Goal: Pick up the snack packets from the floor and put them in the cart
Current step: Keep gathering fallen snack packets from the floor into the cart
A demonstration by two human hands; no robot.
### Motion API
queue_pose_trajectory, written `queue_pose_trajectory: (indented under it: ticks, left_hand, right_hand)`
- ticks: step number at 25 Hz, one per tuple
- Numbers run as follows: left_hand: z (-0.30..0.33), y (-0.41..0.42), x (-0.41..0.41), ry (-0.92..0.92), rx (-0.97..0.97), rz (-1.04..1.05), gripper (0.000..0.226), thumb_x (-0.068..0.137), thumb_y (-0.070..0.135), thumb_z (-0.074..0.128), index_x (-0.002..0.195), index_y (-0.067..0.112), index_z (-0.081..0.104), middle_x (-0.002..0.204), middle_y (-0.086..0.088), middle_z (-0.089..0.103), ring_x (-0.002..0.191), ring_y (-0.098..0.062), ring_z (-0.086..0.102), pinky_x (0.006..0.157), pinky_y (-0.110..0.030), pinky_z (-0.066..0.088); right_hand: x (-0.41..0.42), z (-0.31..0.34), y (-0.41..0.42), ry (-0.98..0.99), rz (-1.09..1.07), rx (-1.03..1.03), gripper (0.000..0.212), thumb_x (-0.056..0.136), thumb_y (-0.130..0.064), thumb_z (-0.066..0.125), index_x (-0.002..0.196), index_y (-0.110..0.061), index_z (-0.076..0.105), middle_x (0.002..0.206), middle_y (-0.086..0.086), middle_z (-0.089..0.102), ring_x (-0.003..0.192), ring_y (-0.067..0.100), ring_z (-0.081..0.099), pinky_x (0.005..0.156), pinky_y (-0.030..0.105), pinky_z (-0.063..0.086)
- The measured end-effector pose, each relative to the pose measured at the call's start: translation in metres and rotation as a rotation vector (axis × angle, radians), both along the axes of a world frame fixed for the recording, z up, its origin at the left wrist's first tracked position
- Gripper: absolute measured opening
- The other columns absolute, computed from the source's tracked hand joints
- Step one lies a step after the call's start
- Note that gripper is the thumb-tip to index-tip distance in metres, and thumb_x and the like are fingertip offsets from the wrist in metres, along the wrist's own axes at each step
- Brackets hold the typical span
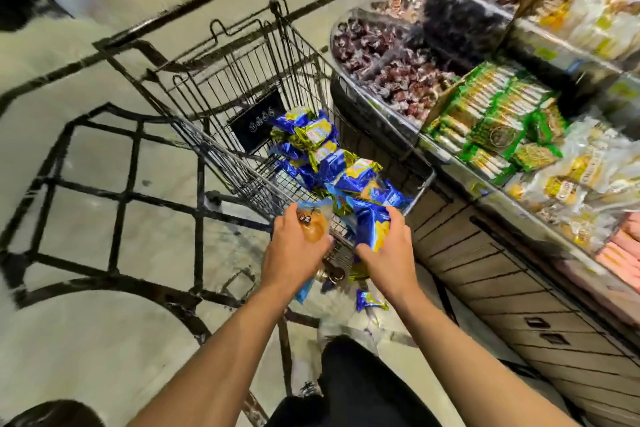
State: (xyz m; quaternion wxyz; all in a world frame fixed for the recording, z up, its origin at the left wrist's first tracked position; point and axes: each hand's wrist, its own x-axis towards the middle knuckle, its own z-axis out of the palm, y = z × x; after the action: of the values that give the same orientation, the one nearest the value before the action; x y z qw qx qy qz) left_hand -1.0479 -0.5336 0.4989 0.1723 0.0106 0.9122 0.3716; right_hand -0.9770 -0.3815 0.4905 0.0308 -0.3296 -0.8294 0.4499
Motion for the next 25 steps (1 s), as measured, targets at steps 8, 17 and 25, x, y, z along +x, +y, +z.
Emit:
queue_pose_trajectory:
  ticks: [8, 17, 25]
  left_hand:
    - [-0.002, 0.002, -0.119, -0.051, -0.011, 0.001, 0.089, 0.078, 0.051, 0.074, 0.149, 0.024, 0.029, 0.146, -0.002, 0.042, 0.122, -0.025, 0.054, 0.099, -0.044, 0.048]
    - [-0.013, 0.057, -0.237, -0.080, -0.041, -0.102, 0.084, 0.078, 0.049, 0.071, 0.148, 0.026, 0.031, 0.143, -0.002, 0.046, 0.124, -0.026, 0.053, 0.098, -0.041, 0.046]
    - [-0.041, 0.091, -0.311, -0.187, -0.018, -0.296, 0.091, 0.077, 0.050, 0.074, 0.151, 0.024, 0.027, 0.147, -0.006, 0.041, 0.130, -0.028, 0.048, 0.104, -0.043, 0.042]
  right_hand:
    - [-0.119, -0.020, 0.003, -0.053, -0.013, -0.050, 0.090, 0.074, -0.012, 0.072, 0.151, -0.017, 0.026, 0.152, 0.008, 0.035, 0.138, 0.023, 0.033, 0.111, 0.030, 0.026]
    - [-0.220, -0.029, 0.032, -0.139, -0.133, -0.090, 0.091, 0.074, -0.013, 0.072, 0.151, -0.021, 0.026, 0.145, 0.010, 0.038, 0.131, 0.025, 0.040, 0.107, 0.043, 0.039]
    - [-0.274, -0.039, 0.032, -0.175, -0.369, -0.104, 0.087, 0.074, -0.024, 0.069, 0.149, -0.027, 0.025, 0.143, 0.005, 0.039, 0.125, 0.025, 0.045, 0.106, 0.050, 0.039]
